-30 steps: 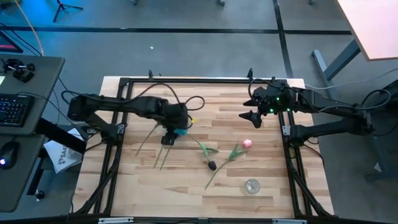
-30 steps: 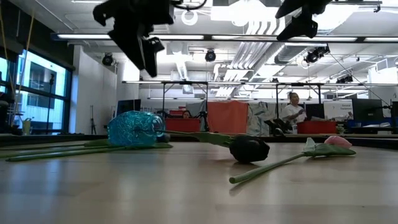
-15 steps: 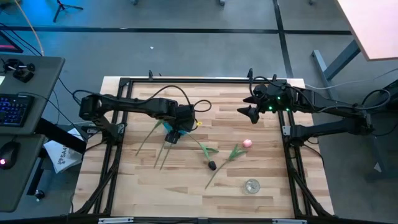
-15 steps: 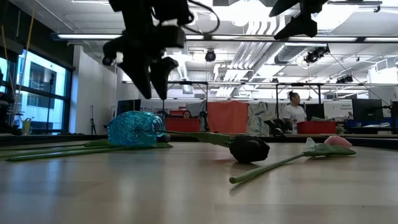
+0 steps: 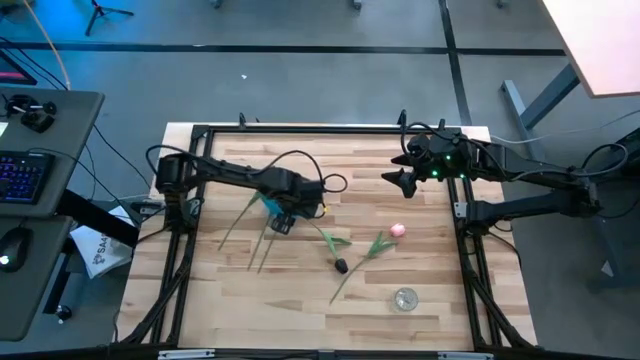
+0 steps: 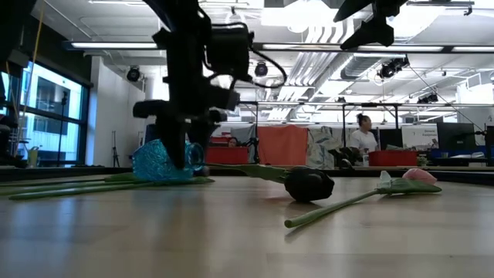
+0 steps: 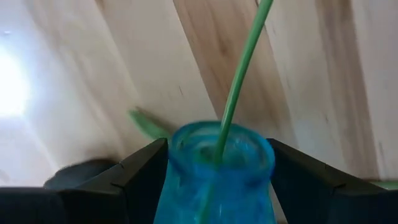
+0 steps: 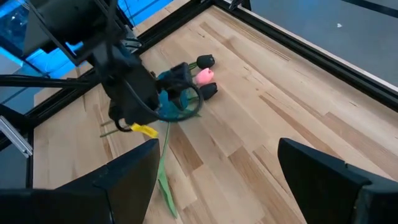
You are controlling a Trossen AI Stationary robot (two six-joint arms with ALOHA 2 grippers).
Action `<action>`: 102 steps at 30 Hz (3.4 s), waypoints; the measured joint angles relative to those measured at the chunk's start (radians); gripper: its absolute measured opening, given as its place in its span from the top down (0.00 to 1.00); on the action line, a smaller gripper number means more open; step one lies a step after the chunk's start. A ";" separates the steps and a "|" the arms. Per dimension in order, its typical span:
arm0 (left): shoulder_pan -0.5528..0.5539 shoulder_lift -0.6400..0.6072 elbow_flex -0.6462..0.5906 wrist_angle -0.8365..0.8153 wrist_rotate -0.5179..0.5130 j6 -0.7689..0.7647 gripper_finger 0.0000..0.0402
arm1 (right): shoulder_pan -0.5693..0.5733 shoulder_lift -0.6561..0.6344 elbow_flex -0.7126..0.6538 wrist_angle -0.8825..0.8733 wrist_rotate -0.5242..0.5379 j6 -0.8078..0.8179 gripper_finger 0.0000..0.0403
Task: Sort flowers into vase by color
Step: Adjust the blue vase
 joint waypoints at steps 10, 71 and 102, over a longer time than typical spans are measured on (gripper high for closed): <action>-0.010 -0.030 -0.002 -0.005 -0.006 -0.036 0.57 | 0.000 0.000 0.000 -0.001 -0.002 -0.012 0.20; 0.335 -0.972 -0.811 1.510 0.168 -1.014 0.57 | 0.000 0.003 0.093 0.296 0.144 -0.132 0.20; 0.660 -0.975 -0.977 1.183 -0.268 -0.822 0.57 | 0.001 0.125 0.093 0.345 0.090 -0.062 0.20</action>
